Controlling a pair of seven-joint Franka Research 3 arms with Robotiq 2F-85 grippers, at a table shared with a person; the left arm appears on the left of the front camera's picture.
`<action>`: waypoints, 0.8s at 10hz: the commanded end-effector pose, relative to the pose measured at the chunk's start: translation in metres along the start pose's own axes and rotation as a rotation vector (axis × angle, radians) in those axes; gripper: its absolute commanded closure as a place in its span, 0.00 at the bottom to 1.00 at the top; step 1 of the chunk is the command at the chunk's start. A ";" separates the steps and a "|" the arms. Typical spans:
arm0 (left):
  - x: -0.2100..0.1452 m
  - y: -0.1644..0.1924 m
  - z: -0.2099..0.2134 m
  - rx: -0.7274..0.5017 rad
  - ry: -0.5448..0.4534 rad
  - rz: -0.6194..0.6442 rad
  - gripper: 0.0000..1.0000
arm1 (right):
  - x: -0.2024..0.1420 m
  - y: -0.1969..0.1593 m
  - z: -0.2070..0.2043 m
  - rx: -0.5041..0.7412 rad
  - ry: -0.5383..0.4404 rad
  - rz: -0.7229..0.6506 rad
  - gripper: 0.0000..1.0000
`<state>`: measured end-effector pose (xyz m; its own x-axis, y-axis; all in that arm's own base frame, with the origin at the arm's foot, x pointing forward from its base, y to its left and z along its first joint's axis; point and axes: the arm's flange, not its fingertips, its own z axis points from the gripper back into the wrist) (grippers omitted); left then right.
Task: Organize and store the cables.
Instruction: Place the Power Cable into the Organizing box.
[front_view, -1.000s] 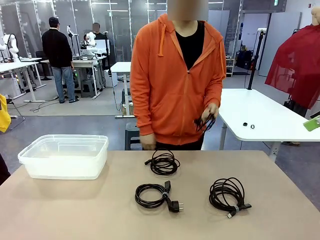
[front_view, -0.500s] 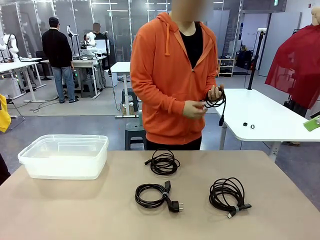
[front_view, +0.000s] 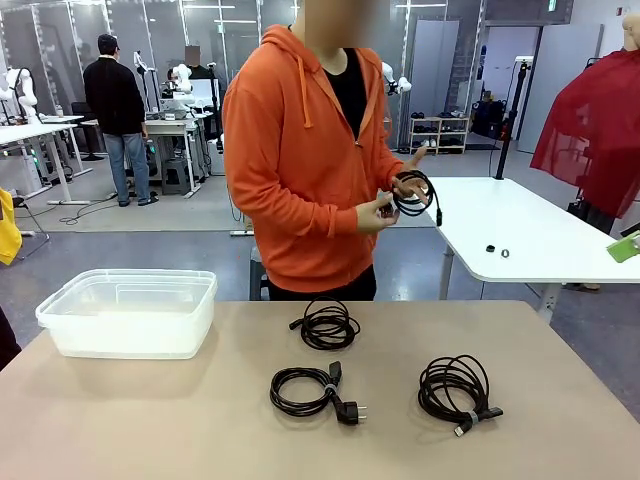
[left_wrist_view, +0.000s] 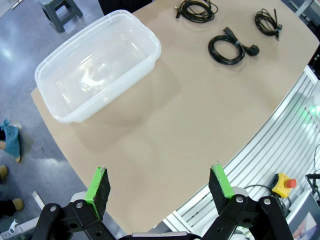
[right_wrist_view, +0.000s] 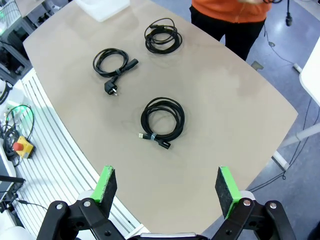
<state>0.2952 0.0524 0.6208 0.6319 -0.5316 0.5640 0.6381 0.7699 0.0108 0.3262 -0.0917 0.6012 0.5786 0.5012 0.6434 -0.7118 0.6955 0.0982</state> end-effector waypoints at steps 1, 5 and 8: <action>0.001 -0.001 0.000 -0.002 0.000 -0.002 0.00 | -0.001 0.000 0.000 0.008 -0.003 0.011 0.00; 0.001 -0.001 0.000 -0.002 0.000 -0.002 0.00 | -0.001 0.000 0.000 0.008 -0.003 0.011 0.00; 0.001 -0.001 0.000 -0.002 0.000 -0.002 0.00 | -0.001 0.000 0.000 0.008 -0.003 0.011 0.00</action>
<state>0.2952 0.0524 0.6208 0.6319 -0.5316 0.5640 0.6381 0.7699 0.0108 0.3262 -0.0917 0.6012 0.5786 0.5013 0.6434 -0.7117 0.6955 0.0982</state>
